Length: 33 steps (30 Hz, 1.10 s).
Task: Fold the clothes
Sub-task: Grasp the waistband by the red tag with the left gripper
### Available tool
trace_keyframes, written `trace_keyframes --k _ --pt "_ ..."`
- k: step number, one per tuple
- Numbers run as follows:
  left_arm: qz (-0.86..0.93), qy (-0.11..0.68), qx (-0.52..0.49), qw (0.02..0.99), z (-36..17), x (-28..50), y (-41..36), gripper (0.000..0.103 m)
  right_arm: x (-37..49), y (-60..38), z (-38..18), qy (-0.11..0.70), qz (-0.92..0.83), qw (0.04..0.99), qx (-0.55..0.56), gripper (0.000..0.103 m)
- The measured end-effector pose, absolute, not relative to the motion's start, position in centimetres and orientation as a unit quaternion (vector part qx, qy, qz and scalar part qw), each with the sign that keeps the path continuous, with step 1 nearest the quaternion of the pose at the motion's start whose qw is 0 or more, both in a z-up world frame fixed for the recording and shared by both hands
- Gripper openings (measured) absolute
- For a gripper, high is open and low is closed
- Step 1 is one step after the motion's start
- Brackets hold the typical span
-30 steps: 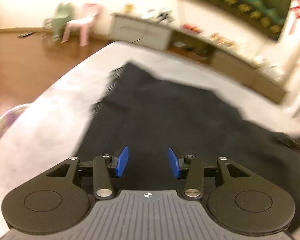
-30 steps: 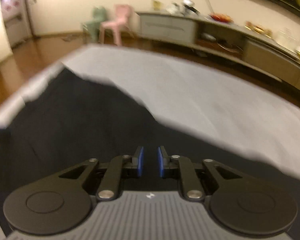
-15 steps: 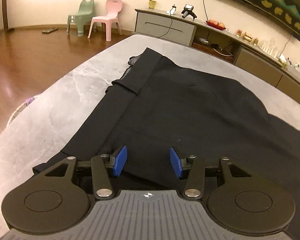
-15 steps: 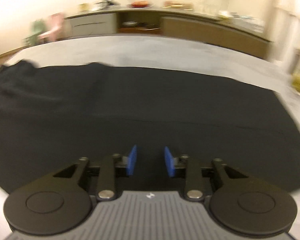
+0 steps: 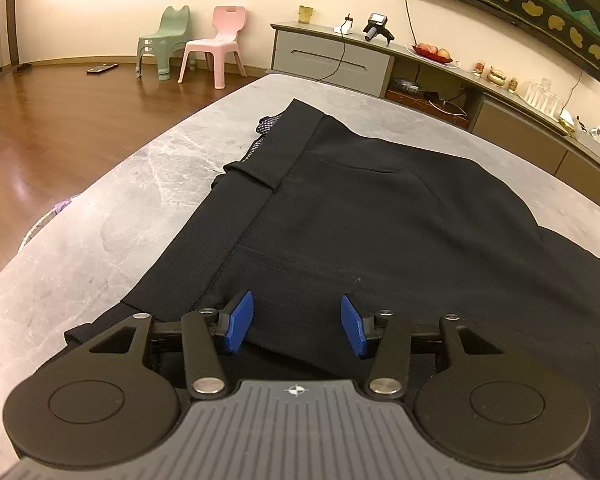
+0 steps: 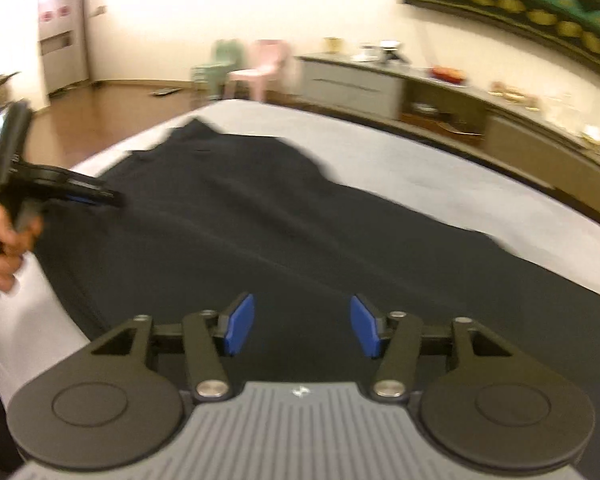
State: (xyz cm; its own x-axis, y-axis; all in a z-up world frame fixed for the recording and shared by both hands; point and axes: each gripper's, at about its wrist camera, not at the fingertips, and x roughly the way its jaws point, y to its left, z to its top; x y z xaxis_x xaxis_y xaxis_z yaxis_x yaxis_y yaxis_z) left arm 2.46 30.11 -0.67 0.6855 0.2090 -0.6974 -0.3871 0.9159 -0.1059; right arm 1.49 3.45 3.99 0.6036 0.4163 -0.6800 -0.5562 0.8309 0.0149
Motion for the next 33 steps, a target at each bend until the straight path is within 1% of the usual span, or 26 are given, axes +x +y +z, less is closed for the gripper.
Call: trace_keyframes --k 2,4,5,8,11,12,13,15,16,17,18,20,22,24,26,28,29,30,31,33 --pt "0.159 0.360 -0.122 0.911 -0.7 2.4 30.3 0.052 2.1 7.1 3.0 0.360 0.297 0.879 -0.100 0.053" --pt "0.154 0.359 -0.123 0.912 -0.8 2.3 30.5 0.052 1.9 8.1 2.0 0.376 0.299 0.869 -0.114 0.052" --pt "0.152 0.358 -0.125 0.913 -0.8 2.3 30.6 0.052 1.6 8.0 1.6 0.382 0.300 0.866 -0.121 0.050" --pt "0.149 0.360 -0.134 0.911 -0.7 2.3 30.9 0.052 -0.3 6.1 1.0 0.384 0.307 0.860 -0.134 0.051" --pt "0.151 0.357 -0.167 0.907 0.3 1.4 31.6 0.052 -0.7 5.3 1.5 0.421 0.309 0.838 -0.156 0.051" --pt "0.151 0.345 -0.183 0.908 0.9 0.6 32.0 0.052 -0.5 5.3 1.9 0.430 0.309 0.833 -0.163 0.047" --pt "0.152 0.327 -0.201 0.911 1.8 -0.4 32.4 0.052 0.0 5.6 2.7 0.424 0.306 0.835 -0.169 0.048" --pt "0.174 0.287 -0.248 0.909 3.0 -3.3 34.1 0.060 1.6 6.7 4.7 0.399 0.304 0.850 -0.164 0.048" --pt "0.187 0.266 -0.273 0.905 3.5 -4.8 35.1 0.068 2.7 7.4 5.4 0.388 0.301 0.856 -0.159 0.049" --pt "0.203 0.252 -0.298 0.898 3.7 -6.0 36.2 0.072 4.0 8.4 6.0 0.376 0.297 0.864 -0.153 0.051" --pt "0.220 0.243 -0.324 0.887 3.6 -7.2 37.5 0.072 5.3 9.2 6.4 0.366 0.292 0.871 -0.149 0.053" --pt "0.238 0.238 -0.374 0.864 2.8 -8.8 39.8 0.072 8.2 10.9 6.3 0.356 0.278 0.879 -0.149 0.053" --pt "0.233 0.242 -0.419 0.843 1.6 -9.8 41.2 0.072 10.9 11.8 4.8 0.372 0.250 0.881 -0.151 0.052" --pt "0.224 0.246 -0.454 0.827 0.5 -10.7 41.9 0.072 12.9 12.0 2.9 0.403 0.214 0.875 -0.163 0.048" --pt "0.219 0.248 -0.476 0.815 -0.5 -11.2 41.9 0.076 13.4 12.1 1.9 0.423 0.184 0.872 -0.164 0.049" --pt "0.206 0.251 -0.504 0.801 -1.3 -11.2 42.1 0.076 11.7 13.3 3.1 0.413 0.191 0.877 -0.153 0.049" --pt "0.198 0.250 -0.513 0.797 -1.5 -11.1 42.2 0.077 10.0 14.6 4.1 0.395 0.220 0.879 -0.152 0.050" --pt "0.192 0.248 -0.517 0.796 -1.6 -10.9 42.4 0.077 8.1 16.2 4.9 0.378 0.257 0.876 -0.156 0.056" --pt "0.191 0.246 -0.521 0.795 -1.7 -10.9 42.6 0.078 6.0 18.1 5.5 0.361 0.299 0.868 -0.164 0.058" --pt "0.191 0.238 -0.533 0.789 -1.9 -11.2 43.1 0.078 1.3 22.4 5.8 0.327 0.396 0.836 -0.191 0.068"
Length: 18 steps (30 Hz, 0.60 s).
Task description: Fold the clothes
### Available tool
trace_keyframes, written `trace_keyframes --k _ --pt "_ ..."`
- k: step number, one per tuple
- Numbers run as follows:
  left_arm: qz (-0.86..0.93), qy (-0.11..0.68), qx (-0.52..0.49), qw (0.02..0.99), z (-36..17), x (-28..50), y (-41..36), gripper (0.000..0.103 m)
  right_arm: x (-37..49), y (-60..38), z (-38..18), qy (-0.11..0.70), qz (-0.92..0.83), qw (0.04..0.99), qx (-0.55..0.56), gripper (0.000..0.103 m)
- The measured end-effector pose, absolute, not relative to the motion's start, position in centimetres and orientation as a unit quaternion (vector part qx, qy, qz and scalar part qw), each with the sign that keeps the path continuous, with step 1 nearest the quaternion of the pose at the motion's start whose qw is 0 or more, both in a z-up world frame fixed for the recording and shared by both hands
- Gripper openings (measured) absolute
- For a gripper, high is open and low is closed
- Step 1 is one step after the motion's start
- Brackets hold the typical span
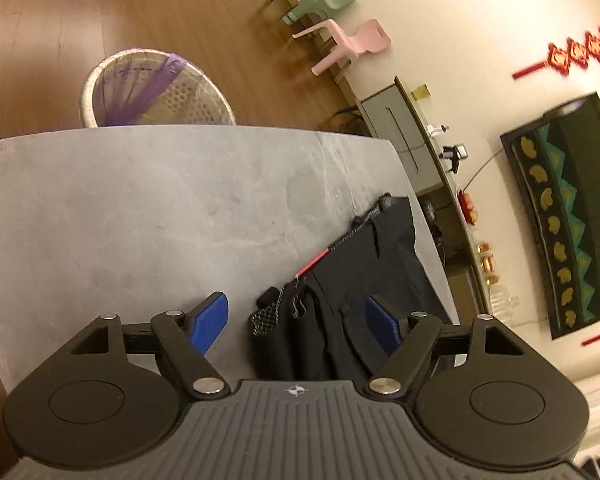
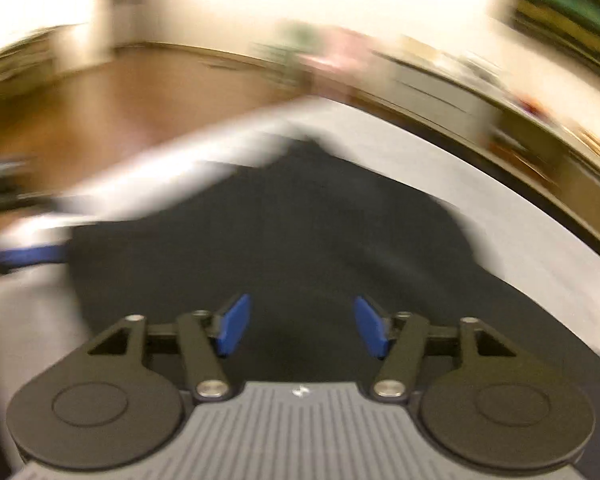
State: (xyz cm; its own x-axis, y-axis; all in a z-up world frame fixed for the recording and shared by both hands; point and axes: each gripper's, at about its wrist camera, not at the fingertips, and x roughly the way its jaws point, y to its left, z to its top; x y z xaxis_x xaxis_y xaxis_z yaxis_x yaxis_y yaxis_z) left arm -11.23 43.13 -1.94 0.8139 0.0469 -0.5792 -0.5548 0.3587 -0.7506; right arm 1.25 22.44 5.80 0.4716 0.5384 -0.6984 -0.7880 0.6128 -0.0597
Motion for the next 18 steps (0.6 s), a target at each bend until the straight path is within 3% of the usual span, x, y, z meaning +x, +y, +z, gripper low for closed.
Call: trace_keyframes --k 5,7,8,9,10,16,18 --pt "0.177 0.232 -0.554 0.780 -2.4 -12.0 44.0 0.080 -4.9 31.1 2.9 0.294 0.497 0.772 -0.267 0.065" --pt "0.159 0.237 -0.554 0.782 -2.5 -11.8 43.9 0.081 -5.0 32.3 1.8 0.286 0.482 0.776 -0.291 0.045" --pt "0.149 0.240 -0.553 0.784 -2.4 -11.5 43.7 0.083 -4.9 32.7 1.4 0.283 0.470 0.780 -0.300 0.025" --pt "0.138 0.242 -0.550 0.787 -2.3 -11.1 43.4 0.083 -4.8 32.8 1.2 0.278 0.462 0.786 -0.303 0.011" --pt "0.129 0.243 -0.546 0.792 -2.1 -10.8 43.1 0.085 -4.6 32.4 1.6 0.273 0.459 0.793 -0.293 0.008" --pt "0.082 0.242 -0.525 0.812 -1.3 -8.7 41.0 0.092 -4.4 27.8 5.8 0.277 0.481 0.807 -0.200 0.005" --pt "0.093 0.245 -0.520 0.813 -1.6 -8.2 40.4 0.083 -4.3 26.8 6.1 0.291 0.499 0.795 -0.183 0.005"
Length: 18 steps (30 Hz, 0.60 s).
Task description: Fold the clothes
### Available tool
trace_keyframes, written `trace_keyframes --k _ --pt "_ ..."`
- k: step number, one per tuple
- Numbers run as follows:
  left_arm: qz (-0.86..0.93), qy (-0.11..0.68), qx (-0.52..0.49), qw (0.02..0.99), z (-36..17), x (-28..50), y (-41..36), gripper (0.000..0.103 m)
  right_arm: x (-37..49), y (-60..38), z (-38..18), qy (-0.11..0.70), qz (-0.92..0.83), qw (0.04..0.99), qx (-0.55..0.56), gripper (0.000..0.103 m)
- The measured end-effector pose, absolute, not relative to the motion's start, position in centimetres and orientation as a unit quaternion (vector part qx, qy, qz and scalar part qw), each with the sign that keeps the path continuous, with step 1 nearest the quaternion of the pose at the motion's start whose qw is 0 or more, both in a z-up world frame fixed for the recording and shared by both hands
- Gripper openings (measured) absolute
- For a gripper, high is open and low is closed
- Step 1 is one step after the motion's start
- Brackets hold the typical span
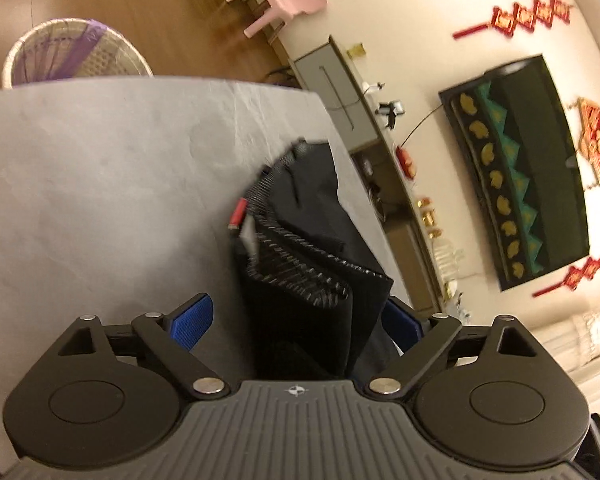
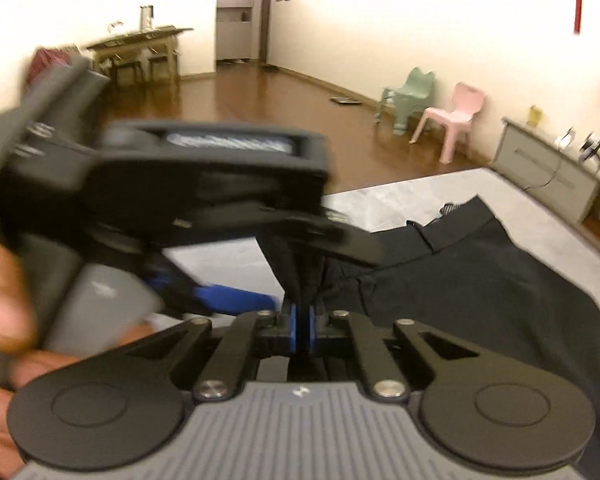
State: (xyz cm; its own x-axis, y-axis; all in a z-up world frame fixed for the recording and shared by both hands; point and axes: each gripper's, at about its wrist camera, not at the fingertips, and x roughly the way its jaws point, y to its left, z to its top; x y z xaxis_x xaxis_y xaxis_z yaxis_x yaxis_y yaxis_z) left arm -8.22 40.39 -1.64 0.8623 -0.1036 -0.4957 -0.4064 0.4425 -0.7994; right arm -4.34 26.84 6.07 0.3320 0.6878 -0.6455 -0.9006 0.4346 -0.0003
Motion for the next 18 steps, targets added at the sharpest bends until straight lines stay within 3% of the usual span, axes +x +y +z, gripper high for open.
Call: trace_keyframes --k 1,2,4,6,8,10,13,18 --pt "0.099 0.247 -0.517 0.813 -1.8 -8.0 40.1 0.060 -4.2 26.4 6.0 0.297 0.506 0.789 -0.180 0.005" --pt "0.105 0.251 -0.519 0.810 -2.1 -7.8 40.0 0.045 -4.0 25.9 5.9 0.305 0.514 0.781 -0.182 0.005" --pt "0.121 0.252 -0.521 0.807 -2.4 -7.9 40.3 0.033 -3.4 24.6 5.9 0.323 0.532 0.759 -0.193 0.008" --pt "0.128 0.247 -0.520 0.808 -2.3 -8.0 40.6 0.030 -2.3 22.5 7.0 0.334 0.550 0.739 -0.202 0.034" --pt "0.129 0.243 -0.513 0.813 -2.0 -8.1 40.5 0.027 0.5 19.9 9.4 0.331 0.536 0.755 -0.183 0.042" --pt "0.122 0.242 -0.500 0.823 -1.3 -7.9 40.2 0.026 5.1 18.3 11.2 0.344 0.490 0.787 -0.150 0.041" --pt "0.106 0.239 -0.446 0.856 0.3 -7.4 38.7 0.023 12.8 16.9 10.2 0.392 0.379 0.827 -0.135 0.024" --pt "0.093 0.236 -0.334 0.908 2.4 -6.7 35.4 0.022 21.2 17.0 4.8 0.464 0.264 0.828 -0.169 0.025"
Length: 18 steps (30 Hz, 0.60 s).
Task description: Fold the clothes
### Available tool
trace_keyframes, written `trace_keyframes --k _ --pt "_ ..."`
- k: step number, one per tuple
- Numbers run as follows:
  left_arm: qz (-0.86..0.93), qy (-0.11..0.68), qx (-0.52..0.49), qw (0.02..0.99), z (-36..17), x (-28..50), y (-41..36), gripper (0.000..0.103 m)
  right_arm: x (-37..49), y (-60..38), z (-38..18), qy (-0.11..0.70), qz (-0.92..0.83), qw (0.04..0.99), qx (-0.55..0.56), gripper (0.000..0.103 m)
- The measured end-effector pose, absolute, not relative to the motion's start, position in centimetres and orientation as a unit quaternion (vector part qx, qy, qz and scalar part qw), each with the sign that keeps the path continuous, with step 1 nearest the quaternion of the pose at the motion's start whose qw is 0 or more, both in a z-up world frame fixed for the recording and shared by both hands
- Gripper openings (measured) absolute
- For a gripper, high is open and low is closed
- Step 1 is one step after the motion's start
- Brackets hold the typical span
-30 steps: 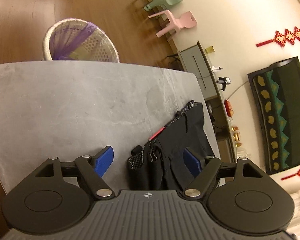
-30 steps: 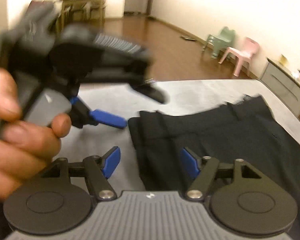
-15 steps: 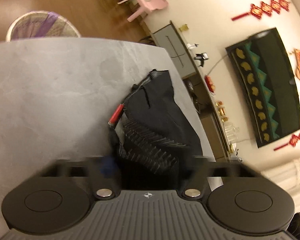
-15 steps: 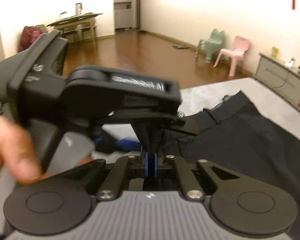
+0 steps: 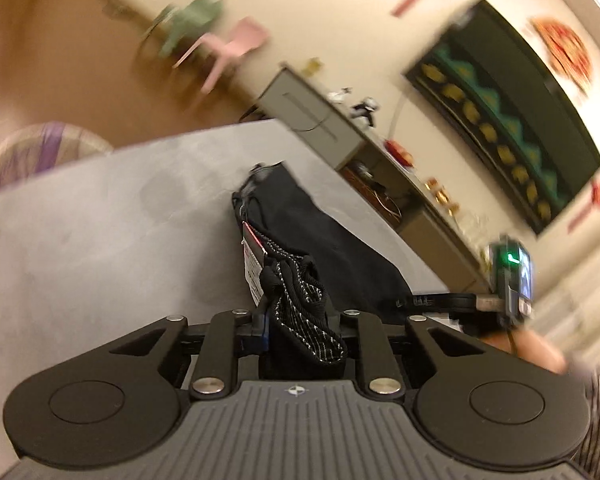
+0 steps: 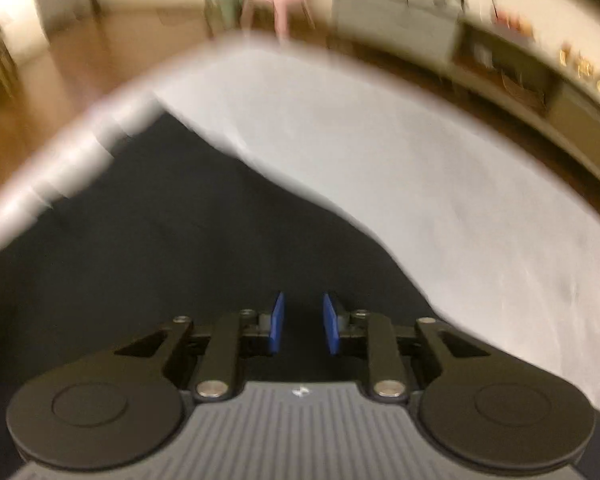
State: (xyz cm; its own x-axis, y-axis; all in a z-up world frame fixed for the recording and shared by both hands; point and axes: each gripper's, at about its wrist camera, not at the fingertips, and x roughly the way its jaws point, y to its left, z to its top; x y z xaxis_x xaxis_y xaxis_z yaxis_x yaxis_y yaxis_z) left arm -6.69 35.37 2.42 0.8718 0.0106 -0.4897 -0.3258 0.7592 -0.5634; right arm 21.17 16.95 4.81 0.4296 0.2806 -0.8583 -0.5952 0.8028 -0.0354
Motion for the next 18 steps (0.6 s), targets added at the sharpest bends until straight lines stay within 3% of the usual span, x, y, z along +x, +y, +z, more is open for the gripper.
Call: trace_keyframes --k 3,4,6,8,9,12,13,14,15,16,18 --pt "0.086 0.234 -0.279 0.928 3.2 -6.4 33.6 0.022 22.5 19.7 4.9 0.484 0.250 0.818 -0.186 0.026" --pt "0.082 0.235 -0.271 0.930 3.3 -6.3 33.2 0.022 22.6 21.1 5.9 0.473 0.259 0.821 -0.187 0.031" --pt "0.077 0.238 -0.256 0.934 3.5 -6.0 32.6 0.022 21.6 24.5 7.8 0.449 0.287 0.823 -0.194 0.068" --pt "0.073 0.240 -0.238 0.938 3.7 -5.8 31.9 0.022 20.3 28.6 8.9 0.437 0.335 0.809 -0.205 0.084" --pt "0.072 0.240 -0.228 0.941 3.7 -5.7 31.6 0.022 19.8 30.7 9.1 0.436 0.357 0.798 -0.212 0.090" --pt "0.073 0.242 -0.202 0.946 3.7 -5.8 30.9 0.022 19.4 36.9 6.6 0.461 0.389 0.756 -0.255 0.093" --pt "0.074 0.243 -0.196 0.947 3.7 -5.8 30.8 0.022 19.8 38.7 5.2 0.471 0.388 0.743 -0.275 0.092" --pt "0.074 0.242 -0.190 0.949 3.7 -5.8 30.6 0.022 20.2 40.0 3.8 0.479 0.383 0.733 -0.295 0.076" --pt "0.073 0.241 -0.182 0.951 3.7 -5.9 30.4 0.022 20.5 40.6 2.4 0.484 0.367 0.729 -0.314 0.023" --pt "0.073 0.239 -0.174 0.953 3.8 -5.9 30.2 0.021 20.7 40.7 1.5 0.488 0.348 0.732 -0.325 0.010" --pt "0.056 0.226 -0.153 0.960 4.1 -6.1 29.4 0.020 21.1 38.8 2.0 0.469 0.351 0.752 -0.302 0.007"
